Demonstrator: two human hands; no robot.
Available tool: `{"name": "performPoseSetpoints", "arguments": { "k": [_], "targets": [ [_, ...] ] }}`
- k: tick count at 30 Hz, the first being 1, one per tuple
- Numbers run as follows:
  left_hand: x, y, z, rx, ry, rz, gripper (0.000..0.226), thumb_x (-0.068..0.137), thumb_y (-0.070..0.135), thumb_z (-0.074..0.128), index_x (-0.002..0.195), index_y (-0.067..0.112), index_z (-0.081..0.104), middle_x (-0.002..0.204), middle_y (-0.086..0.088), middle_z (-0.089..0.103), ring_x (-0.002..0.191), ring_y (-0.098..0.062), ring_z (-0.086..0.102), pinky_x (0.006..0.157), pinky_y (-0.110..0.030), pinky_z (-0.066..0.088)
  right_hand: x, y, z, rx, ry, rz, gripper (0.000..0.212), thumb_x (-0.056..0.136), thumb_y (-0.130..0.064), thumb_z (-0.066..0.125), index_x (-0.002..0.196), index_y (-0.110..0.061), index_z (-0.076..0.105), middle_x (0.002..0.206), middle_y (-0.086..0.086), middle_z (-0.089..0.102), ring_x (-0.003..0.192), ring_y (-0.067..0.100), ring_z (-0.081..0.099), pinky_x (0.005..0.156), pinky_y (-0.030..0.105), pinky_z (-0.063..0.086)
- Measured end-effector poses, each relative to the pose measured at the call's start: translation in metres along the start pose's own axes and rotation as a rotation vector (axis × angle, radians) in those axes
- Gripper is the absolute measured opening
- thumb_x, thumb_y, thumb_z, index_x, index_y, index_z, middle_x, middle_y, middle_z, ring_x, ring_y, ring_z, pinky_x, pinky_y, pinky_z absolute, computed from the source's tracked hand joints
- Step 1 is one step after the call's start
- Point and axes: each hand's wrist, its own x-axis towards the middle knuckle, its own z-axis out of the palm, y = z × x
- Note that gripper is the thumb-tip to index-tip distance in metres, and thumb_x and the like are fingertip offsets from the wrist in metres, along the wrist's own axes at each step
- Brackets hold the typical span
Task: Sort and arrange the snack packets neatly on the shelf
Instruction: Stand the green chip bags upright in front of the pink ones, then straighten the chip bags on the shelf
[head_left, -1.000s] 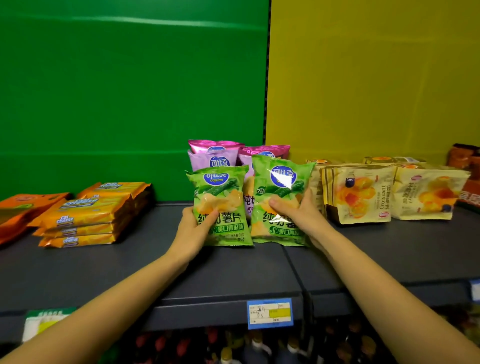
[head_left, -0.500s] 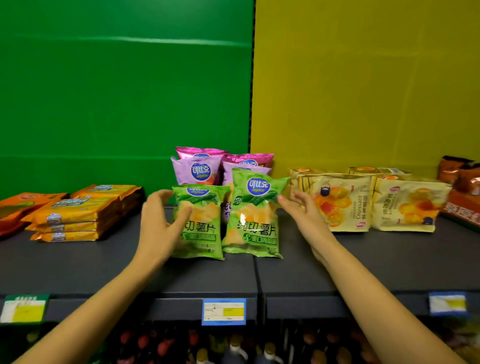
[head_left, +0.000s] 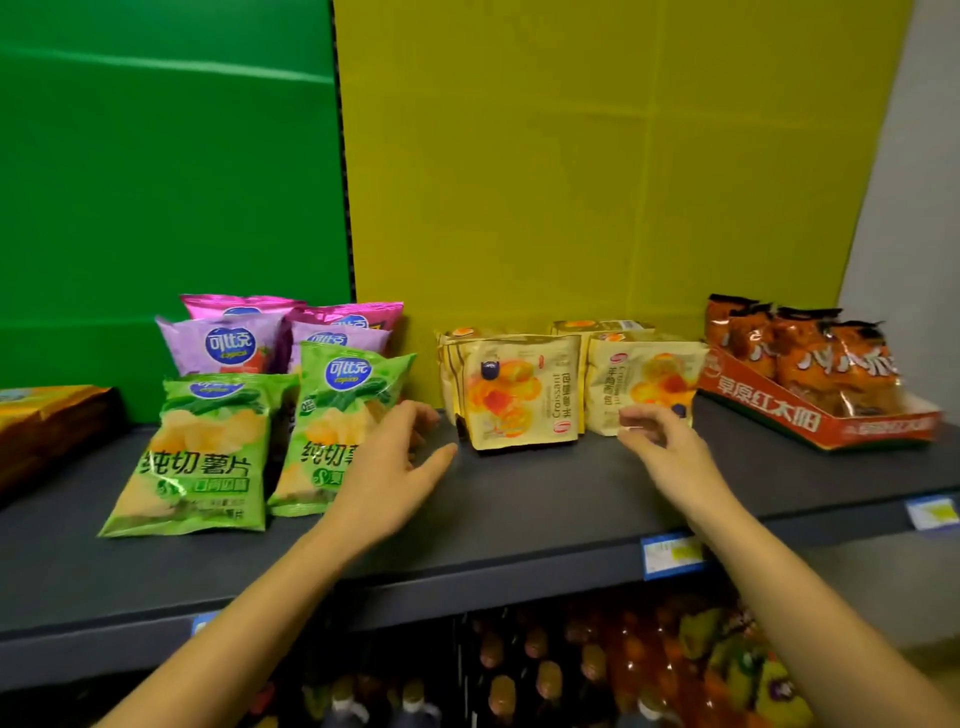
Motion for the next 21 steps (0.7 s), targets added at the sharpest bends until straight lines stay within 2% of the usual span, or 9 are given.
{"name": "performPoseSetpoints", "arguments": {
  "k": [2,4,7,9,13,15,17,19,21],
  "targets": [
    [0.012,0.003,0.021,-0.023,-0.014,-0.080,0.034,0.082,0.025,0.065,0.109,0.013,0.049,0.100,-0.001,0.054,0.090,-0.017,0.051,0.083,-0.033,0.045,0.006,0.011,-0.013,-0.022,0.006,0.030,0.027,0.089,-0.014,0.056,0.116,-0.011,0.058,0.111,-0.002,0.057,0.099,0.010,0.050,0.069,0.016,0.038],
    [0.025,0.001,0.040,-0.059,-0.013,-0.169,0.049,0.081,0.023,0.066,0.121,0.006,0.044,0.115,-0.009,0.052,0.104,-0.021,0.050,0.095,-0.037,0.043,0.014,0.022,-0.024,-0.034,0.011,0.057,0.028,0.089,-0.014,0.056,0.117,-0.011,0.058,0.113,-0.001,0.057,0.098,0.010,0.050,0.067,0.013,0.037],
    [0.043,-0.005,0.064,-0.126,-0.001,-0.263,0.071,0.079,0.022,0.069,0.135,0.002,0.031,0.137,-0.017,0.041,0.126,-0.028,0.042,0.108,-0.041,0.035,0.030,0.041,-0.038,-0.032,0.019,0.094,0.033,0.088,-0.014,0.058,0.120,-0.010,0.056,0.123,0.003,0.057,0.099,0.011,0.051,0.080,0.021,0.036],
    [0.055,-0.010,0.078,-0.157,0.019,-0.320,0.083,0.077,0.023,0.072,0.140,0.001,0.021,0.145,-0.018,0.030,0.134,-0.030,0.034,0.112,-0.040,0.029,0.044,0.053,-0.045,-0.032,0.027,0.116,0.041,0.087,-0.016,0.060,0.125,-0.009,0.051,0.131,0.006,0.054,0.104,0.014,0.051,0.085,0.024,0.035],
    [0.077,-0.024,0.100,-0.259,0.086,-0.472,0.113,0.065,0.037,0.079,0.145,0.003,0.006,0.151,-0.018,0.019,0.139,-0.032,0.025,0.115,-0.046,0.025,0.082,0.074,-0.058,-0.005,0.037,0.178,0.068,0.084,-0.022,0.065,0.141,-0.006,0.032,0.146,0.011,0.037,0.131,0.025,0.041,0.101,0.031,0.034],
    [0.086,-0.029,0.108,-0.309,0.115,-0.516,0.115,0.064,0.046,0.075,0.145,0.004,0.005,0.152,-0.017,0.021,0.139,-0.030,0.027,0.114,-0.047,0.027,0.104,0.082,-0.061,0.042,0.026,0.202,0.080,0.082,-0.029,0.066,0.146,-0.008,0.022,0.152,0.010,0.028,0.138,0.026,0.032,0.111,0.037,0.029],
    [0.093,-0.033,0.115,-0.371,0.148,-0.552,0.108,0.070,0.054,0.065,0.146,0.007,0.005,0.153,-0.012,0.021,0.140,-0.027,0.026,0.116,-0.044,0.025,0.123,0.086,-0.062,0.168,0.008,0.246,0.085,0.083,-0.041,0.061,0.149,-0.013,0.014,0.156,0.006,0.023,0.141,0.024,0.026,0.113,0.038,0.025],
    [0.097,-0.037,0.123,-0.438,0.183,-0.563,0.091,0.082,0.052,0.057,0.147,0.013,0.007,0.153,-0.007,0.021,0.140,-0.024,0.026,0.115,-0.039,0.023,0.138,0.089,-0.060,0.302,-0.013,0.261,0.080,0.087,-0.051,0.050,0.149,-0.019,0.012,0.156,0.000,0.022,0.142,0.021,0.025,0.113,0.035,0.021],
    [0.100,-0.040,0.131,-0.512,0.205,-0.533,0.086,0.079,0.047,0.063,0.144,0.019,0.014,0.146,-0.002,0.033,0.134,-0.020,0.036,0.112,-0.038,0.030,0.149,0.093,-0.055,0.373,-0.074,0.266,0.080,0.085,-0.060,0.042,0.149,-0.023,0.012,0.155,-0.001,0.026,0.140,0.020,0.029,0.112,0.034,0.022]
  ]
}}
